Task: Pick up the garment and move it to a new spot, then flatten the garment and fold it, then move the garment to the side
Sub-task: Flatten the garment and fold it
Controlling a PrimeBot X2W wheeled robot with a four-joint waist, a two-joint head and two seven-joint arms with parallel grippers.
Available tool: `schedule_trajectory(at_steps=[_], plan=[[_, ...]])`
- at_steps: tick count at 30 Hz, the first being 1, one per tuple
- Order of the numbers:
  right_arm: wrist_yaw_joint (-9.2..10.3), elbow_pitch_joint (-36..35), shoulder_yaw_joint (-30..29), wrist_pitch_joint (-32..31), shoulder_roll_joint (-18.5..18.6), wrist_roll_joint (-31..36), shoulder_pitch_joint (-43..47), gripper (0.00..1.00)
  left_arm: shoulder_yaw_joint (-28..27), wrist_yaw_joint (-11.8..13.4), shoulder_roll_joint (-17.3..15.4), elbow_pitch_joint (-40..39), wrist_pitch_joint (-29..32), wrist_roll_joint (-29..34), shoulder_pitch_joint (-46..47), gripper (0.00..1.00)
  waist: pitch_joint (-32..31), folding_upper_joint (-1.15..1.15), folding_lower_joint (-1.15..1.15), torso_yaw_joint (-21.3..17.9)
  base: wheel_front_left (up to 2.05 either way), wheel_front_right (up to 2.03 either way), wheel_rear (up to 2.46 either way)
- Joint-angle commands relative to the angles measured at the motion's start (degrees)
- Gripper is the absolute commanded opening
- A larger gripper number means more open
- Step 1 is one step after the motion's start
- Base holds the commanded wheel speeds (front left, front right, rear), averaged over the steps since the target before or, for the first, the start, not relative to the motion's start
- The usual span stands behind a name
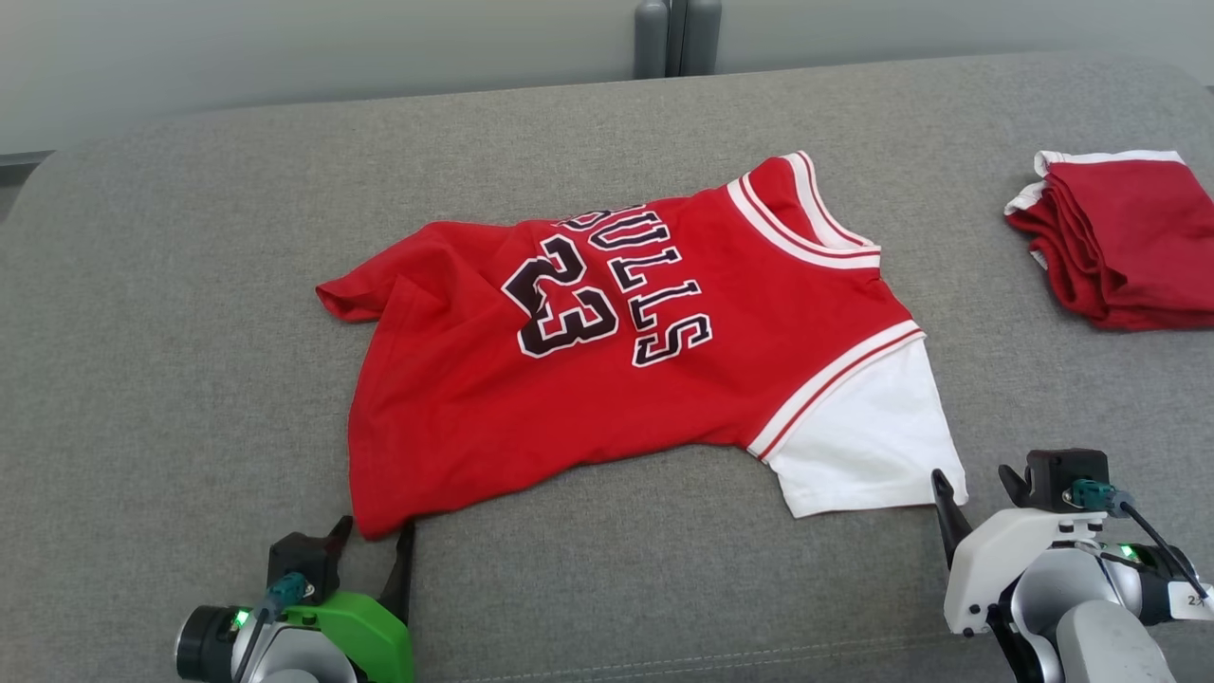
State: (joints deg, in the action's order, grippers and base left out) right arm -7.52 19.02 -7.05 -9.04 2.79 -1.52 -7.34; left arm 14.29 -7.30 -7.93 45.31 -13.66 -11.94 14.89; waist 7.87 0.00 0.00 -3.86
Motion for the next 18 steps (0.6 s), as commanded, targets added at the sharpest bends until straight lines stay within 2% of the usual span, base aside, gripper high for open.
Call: schedule_trajectory(at_steps=[1,2,3,8,13,14,16,18], plan=[[0.07,0.5,-0.4,0.1,0.1,0.1,-0.6,1.00,0.6,-0.2,0.5,1.0,-0.1,-0.5,0.3,0.89,-0.1,0.00,0.00,0.2,0.00,0.00,0.00],[0.07,0.8,-0.5,-0.1,0.1,0.3,-0.6,1.00,1.0,-0.2,0.7,1.3,-0.1,-0.7,0.2,0.81,-0.2,0.00,0.00,0.3,0.00,0.00,0.00],[0.07,1.0,-0.8,-0.1,0.2,0.4,-0.7,1.00,1.4,-0.2,1.0,1.6,-0.3,-0.9,0.1,0.78,-0.2,0.00,0.00,0.4,0.00,0.00,0.00],[0.08,2.0,-1.9,-0.2,0.1,0.4,-0.9,1.00,2.5,-0.3,1.7,2.1,-0.7,-1.5,-0.2,0.84,-0.3,0.00,0.00,0.9,0.00,0.00,0.00],[0.07,3.3,-3.2,-0.2,0.1,0.3,-1.2,1.00,3.5,-0.3,1.9,2.2,-1.1,-2.1,0.2,0.82,-0.2,0.00,0.00,1.4,0.00,0.00,0.00],[0.07,3.8,-3.4,-0.4,0.1,-0.1,-1.4,1.00,3.6,-0.3,1.8,2.2,-1.1,-2.3,0.3,0.76,-0.1,0.00,0.00,1.5,0.00,0.00,0.00],[0.07,4.7,-3.6,-0.9,0.1,-0.2,-1.6,1.00,3.7,-0.3,1.5,2.2,-1.1,-2.6,0.6,0.55,0.2,0.00,0.00,1.6,0.00,0.00,0.00],[0.08,5.5,-3.8,-0.8,0.1,-0.5,-2.1,1.00,3.8,-0.3,1.4,2.1,-1.2,-2.9,0.7,0.51,0.5,0.00,0.00,1.7,0.00,0.00,0.00]])
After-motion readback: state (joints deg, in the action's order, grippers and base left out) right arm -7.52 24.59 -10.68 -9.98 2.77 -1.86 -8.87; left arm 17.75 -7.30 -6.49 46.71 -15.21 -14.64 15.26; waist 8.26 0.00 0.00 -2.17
